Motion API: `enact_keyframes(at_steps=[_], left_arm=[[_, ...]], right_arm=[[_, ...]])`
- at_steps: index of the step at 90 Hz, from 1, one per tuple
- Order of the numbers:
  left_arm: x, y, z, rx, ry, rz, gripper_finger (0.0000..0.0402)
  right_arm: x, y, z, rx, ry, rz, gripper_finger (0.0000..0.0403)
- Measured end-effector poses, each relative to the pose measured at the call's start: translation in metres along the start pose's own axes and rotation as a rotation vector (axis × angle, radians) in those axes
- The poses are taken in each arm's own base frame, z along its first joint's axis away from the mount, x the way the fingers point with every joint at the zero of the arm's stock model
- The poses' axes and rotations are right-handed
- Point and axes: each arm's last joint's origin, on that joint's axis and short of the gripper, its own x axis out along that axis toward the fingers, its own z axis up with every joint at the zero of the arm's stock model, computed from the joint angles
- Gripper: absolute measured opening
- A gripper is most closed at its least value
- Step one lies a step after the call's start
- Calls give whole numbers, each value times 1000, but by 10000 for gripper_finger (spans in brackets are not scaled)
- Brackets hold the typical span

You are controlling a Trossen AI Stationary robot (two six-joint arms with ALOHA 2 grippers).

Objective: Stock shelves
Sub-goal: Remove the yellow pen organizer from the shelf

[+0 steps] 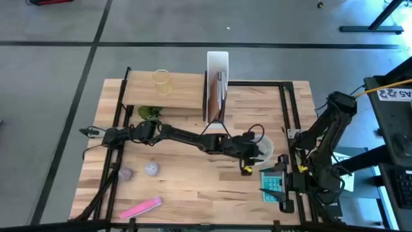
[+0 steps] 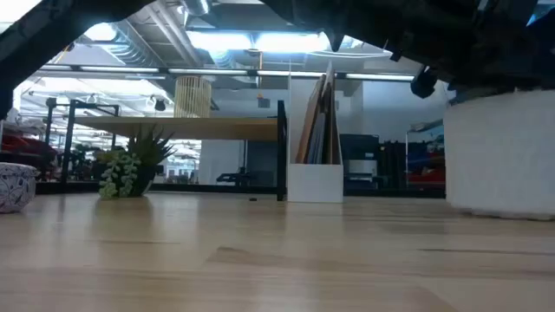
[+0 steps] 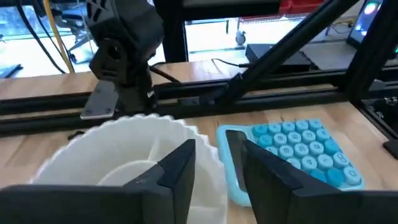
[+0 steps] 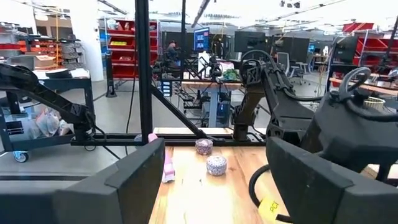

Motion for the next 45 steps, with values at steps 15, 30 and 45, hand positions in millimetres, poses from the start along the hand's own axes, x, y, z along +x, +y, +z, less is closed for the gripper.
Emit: enact_keyframes(at_steps=[15,30,45], left_arm=[[-14,3,21,28,13,9,139],[-57,5,64,85,56,63,145],[-105,-3,82,142,257,168,145]], right_arm=[[0,0,-2,0,11,-1,264],[0,0,-5,-2,22,-2,264],[0,0,-8,4,37,-8,264]])
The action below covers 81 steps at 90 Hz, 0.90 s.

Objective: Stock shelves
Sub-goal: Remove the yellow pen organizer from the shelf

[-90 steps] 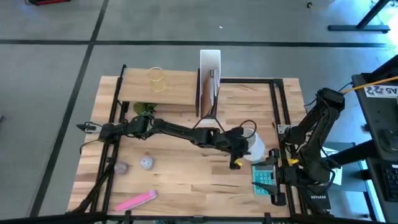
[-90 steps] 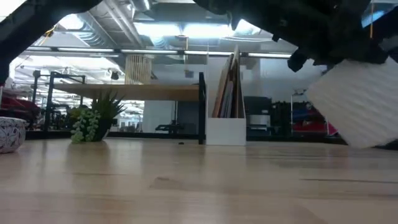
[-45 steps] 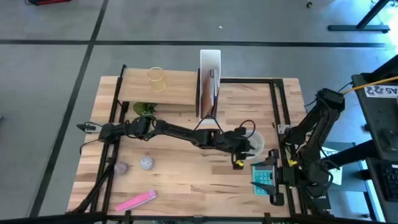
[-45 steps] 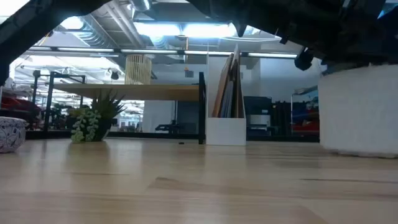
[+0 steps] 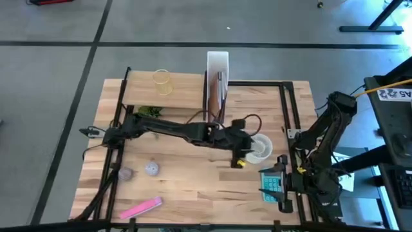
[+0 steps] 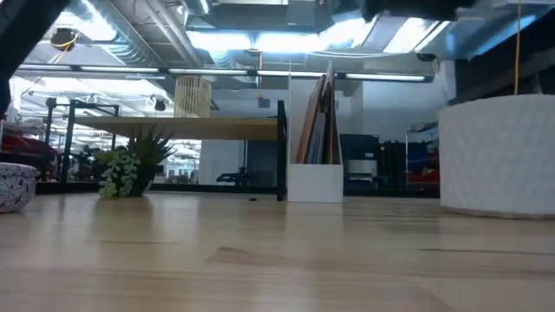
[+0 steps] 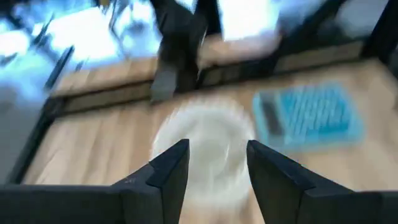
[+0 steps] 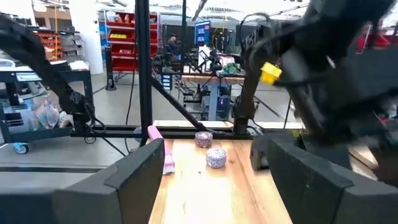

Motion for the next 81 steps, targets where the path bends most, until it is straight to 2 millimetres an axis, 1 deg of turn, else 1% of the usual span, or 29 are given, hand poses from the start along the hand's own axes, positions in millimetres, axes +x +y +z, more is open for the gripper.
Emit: enact_keyframes(at_steps=[5,13,22,28,32,35,38,43,46,51,59,70,75,81], left_arm=[[-23,-2,2,10,71,46,145],[-60,-9,-4,17,226,146,144],[-99,-28,-18,49,389,319,144],[-126,-41,-26,112,437,465,144],[-144,-45,-31,145,453,550,144],[-154,-45,-32,114,441,582,144],[-160,-40,-30,50,417,576,142],[-172,-26,-28,-42,419,517,138],[-175,-15,-26,-92,417,504,135],[-183,7,-26,-137,426,541,130],[-192,47,-28,-230,434,607,126],[-202,112,-40,-347,507,677,125],[-201,139,-48,-402,554,697,124],[-198,166,-59,-460,619,670,124]], right_arm=[[0,-1,-3,11,14,-34,264],[4,-6,-13,32,49,-104,264],[12,-13,-25,65,99,-147,264],[20,-18,-34,89,140,-160,264],[26,-21,-40,89,164,-172,264],[30,-22,-43,90,176,-180,264],[35,-24,-45,90,185,-188,264],[43,-27,-48,90,202,-193,264],[48,-29,-50,91,216,-191,264],[55,-32,-52,103,238,-175,264],[64,-38,-52,134,263,-146,264],[70,-41,-52,153,295,-90,264],[72,-41,-52,153,297,-79,264],[72,-42,-52,148,302,-78,264]])
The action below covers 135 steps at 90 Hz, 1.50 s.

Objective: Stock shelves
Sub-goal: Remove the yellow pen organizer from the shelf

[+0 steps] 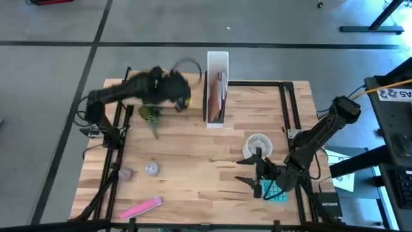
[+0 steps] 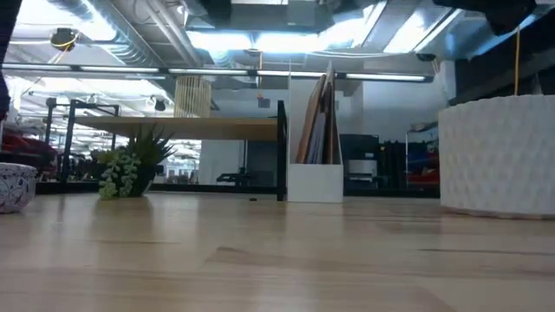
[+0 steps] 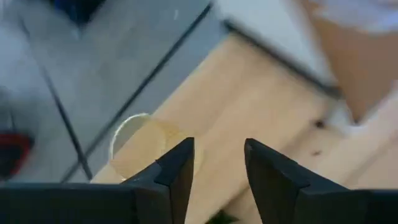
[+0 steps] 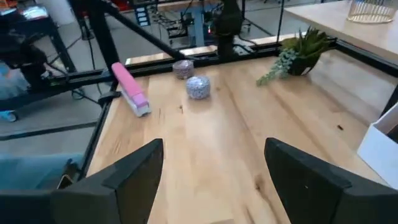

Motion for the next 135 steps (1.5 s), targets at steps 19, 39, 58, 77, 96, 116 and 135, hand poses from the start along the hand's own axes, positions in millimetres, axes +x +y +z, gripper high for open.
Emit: enact_keyframes(at_steps=[19,39,58,77,96,116,135], left_arm=[[54,45,14,-38,186,-73,142],[78,67,17,-73,258,-100,179],[96,67,19,-82,302,-84,187],[112,58,22,-100,349,-110,176],[120,56,21,-160,376,-93,160],[138,53,9,-155,466,-87,115],[140,46,4,-92,478,-70,33]], right_arm=[[0,0,0,-10,8,11,264],[0,0,-1,-14,18,22,264],[0,1,-1,-13,21,28,264],[0,1,-1,-14,26,36,264],[0,1,-1,-14,26,37,264],[0,1,-1,-14,27,38,264],[0,1,-1,-17,26,38,264]])
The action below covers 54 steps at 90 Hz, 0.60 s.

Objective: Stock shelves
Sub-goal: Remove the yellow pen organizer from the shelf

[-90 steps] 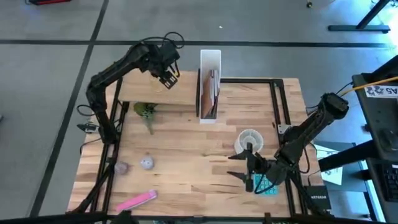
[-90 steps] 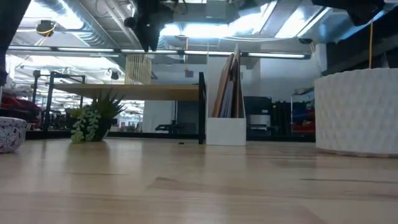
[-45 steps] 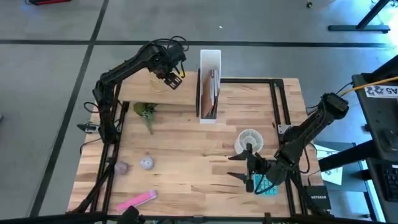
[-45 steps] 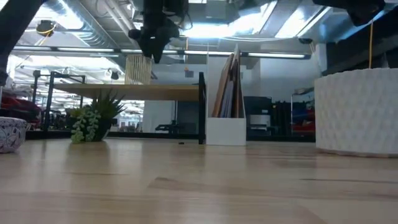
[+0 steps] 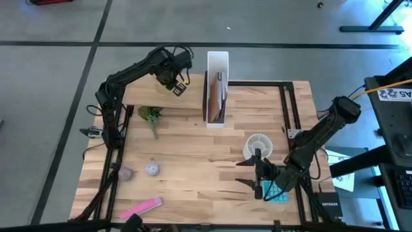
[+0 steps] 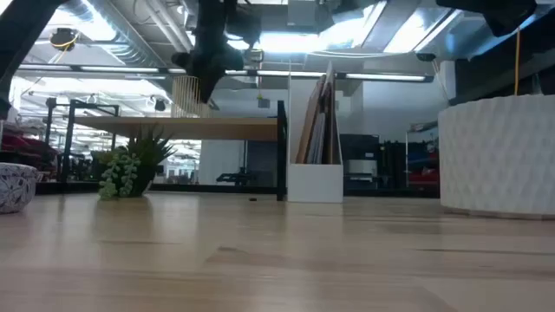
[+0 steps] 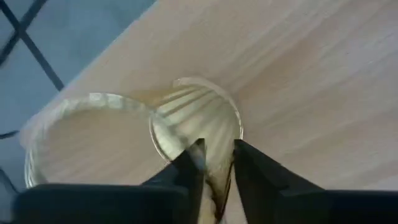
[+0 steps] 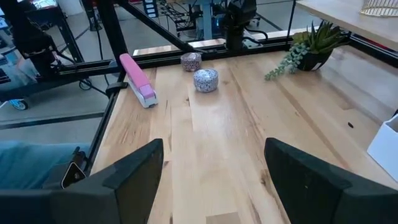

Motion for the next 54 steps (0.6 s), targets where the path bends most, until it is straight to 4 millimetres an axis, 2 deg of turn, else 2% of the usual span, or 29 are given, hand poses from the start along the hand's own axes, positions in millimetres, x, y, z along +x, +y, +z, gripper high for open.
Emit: enact_keyframes(at_steps=[8,18,28,40,54], left_arm=[[-8,-4,-4,20,-25,3,7],[-23,-7,-13,42,-71,-14,3],[-47,-11,-25,58,-144,-40,1],[-79,-19,-48,76,-233,-110,0],[-110,-47,-84,139,-267,-286,0]], right_arm=[[0,0,0,-7,0,0,264],[0,0,0,-17,-5,-11,264],[0,0,0,-22,-7,-13,264],[0,0,0,-23,-8,-14,264],[0,-1,0,-23,-11,-20,264]])
